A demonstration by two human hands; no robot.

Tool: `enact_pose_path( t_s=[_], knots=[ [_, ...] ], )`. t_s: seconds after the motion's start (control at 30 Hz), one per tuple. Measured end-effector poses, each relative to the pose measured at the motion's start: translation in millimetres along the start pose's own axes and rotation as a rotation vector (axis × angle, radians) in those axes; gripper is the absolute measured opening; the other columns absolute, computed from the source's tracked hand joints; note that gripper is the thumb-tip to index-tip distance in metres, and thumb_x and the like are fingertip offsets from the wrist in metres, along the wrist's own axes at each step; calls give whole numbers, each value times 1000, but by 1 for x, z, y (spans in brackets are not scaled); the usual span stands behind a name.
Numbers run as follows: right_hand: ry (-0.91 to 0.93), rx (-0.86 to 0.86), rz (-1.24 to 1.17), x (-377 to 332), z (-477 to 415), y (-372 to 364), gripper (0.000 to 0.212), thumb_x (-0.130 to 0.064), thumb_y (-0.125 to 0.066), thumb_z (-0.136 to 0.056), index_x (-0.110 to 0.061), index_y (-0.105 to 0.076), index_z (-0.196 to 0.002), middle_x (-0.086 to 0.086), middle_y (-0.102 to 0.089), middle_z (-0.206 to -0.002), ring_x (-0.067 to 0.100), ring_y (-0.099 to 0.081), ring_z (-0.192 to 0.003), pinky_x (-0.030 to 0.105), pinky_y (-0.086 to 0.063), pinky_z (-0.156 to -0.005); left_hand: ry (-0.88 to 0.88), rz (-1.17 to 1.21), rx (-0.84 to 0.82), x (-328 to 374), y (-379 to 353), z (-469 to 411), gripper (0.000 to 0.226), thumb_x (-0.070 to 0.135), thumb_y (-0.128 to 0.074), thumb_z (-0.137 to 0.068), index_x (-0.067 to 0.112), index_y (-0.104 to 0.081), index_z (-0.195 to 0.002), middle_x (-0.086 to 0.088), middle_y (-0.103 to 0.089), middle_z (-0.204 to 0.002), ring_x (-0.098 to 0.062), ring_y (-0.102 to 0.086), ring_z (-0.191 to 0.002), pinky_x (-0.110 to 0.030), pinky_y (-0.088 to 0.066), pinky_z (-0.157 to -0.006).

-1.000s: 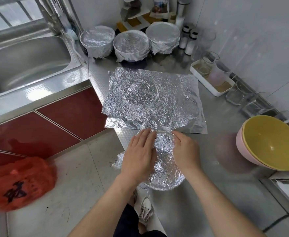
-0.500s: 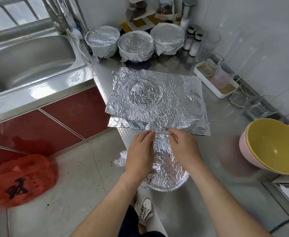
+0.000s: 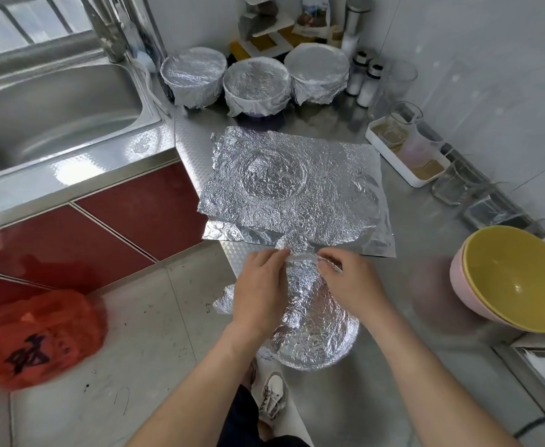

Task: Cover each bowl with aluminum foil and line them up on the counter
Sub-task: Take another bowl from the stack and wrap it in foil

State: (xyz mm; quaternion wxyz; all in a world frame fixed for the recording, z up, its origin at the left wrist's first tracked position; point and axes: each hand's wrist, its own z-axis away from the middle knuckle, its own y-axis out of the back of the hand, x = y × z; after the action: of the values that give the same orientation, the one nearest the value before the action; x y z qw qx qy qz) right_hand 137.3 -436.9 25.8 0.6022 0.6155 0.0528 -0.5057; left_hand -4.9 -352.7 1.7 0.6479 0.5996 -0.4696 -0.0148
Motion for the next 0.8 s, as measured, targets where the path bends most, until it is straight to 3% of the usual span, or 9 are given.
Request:
enact_pose_path(
  t_s=[0.17, 0.3, 0.4, 0.53, 0.67, 0.73, 0.8],
  knots=[
    [-19, -49, -53, -3, -9, -4, 19, -26, -51, -98, -16, -66, -103, -3, -65, -81, 9, -53, -61, 29, -42, -58, 51, -48, -130, 4, 0, -13, 25, 27, -49, -100, 14, -69, -107, -2, -61, -94, -21, -51, -90, -31, -38, -67],
    [-19, -41, -57, -2, -9, -11, 26, -26, -51, -98, -15, -65, -117, 0, -70, -102, 14, -63, -86, 30, -49, -76, 56, -13, -203, 4, 1, -22, 27, 28, -47, -100, 13, -70, -102, -3, -63, -93, -22, -54, -90, -34, -40, -69],
    [-16, -64, -87, 0, -11, -11, 29, -24, -54, -97, -17, -62, -124, -2, -67, -112, 13, -62, -93, 28, -49, -80, 29, 3, -276, 1, 3, -29, 28, 25, -46, -101, 11, -68, -90, -2, -58, -84, -21, -52, -79, -32, -34, -64],
    [-36, -144, -175, 0, -16, -7, 33, -19, -58, -95, -18, -59, -128, -4, -62, -121, 11, -59, -105, 27, -46, -89, -1, 38, -341, -2, 1, -34, 25, 22, -46, -101, 9, -67, -96, -2, -56, -88, -19, -51, -79, -32, -39, -67],
    [-38, -169, -241, 0, -20, -5, 29, -13, -59, -94, -20, -62, -122, -4, -65, -117, 11, -60, -106, 24, -45, -89, -14, 84, -288, -3, -2, -33, 19, 15, -50, -97, 8, -63, -110, -7, -53, -105, -22, -47, -99, -34, -41, -83],
    [-30, -187, -276, 0, -20, -5, 30, -10, -58, -94, -22, -64, -121, -5, -66, -117, 9, -60, -108, 24, -45, -91, -48, 88, -262, -4, -1, -34, 32, 11, -53, -94, 12, -56, -126, -9, -48, -126, -25, -41, -118, -37, -38, -100],
    [11, -205, -266, 1, -21, -5, 32, -10, -57, -95, -22, -63, -123, -8, -65, -121, 7, -58, -113, 24, -44, -97, -105, 40, -373, -5, 0, -37, 48, 16, -49, -97, 17, -42, -144, -7, -34, -151, -25, -25, -140, -43, -24, -116]
  ],
)
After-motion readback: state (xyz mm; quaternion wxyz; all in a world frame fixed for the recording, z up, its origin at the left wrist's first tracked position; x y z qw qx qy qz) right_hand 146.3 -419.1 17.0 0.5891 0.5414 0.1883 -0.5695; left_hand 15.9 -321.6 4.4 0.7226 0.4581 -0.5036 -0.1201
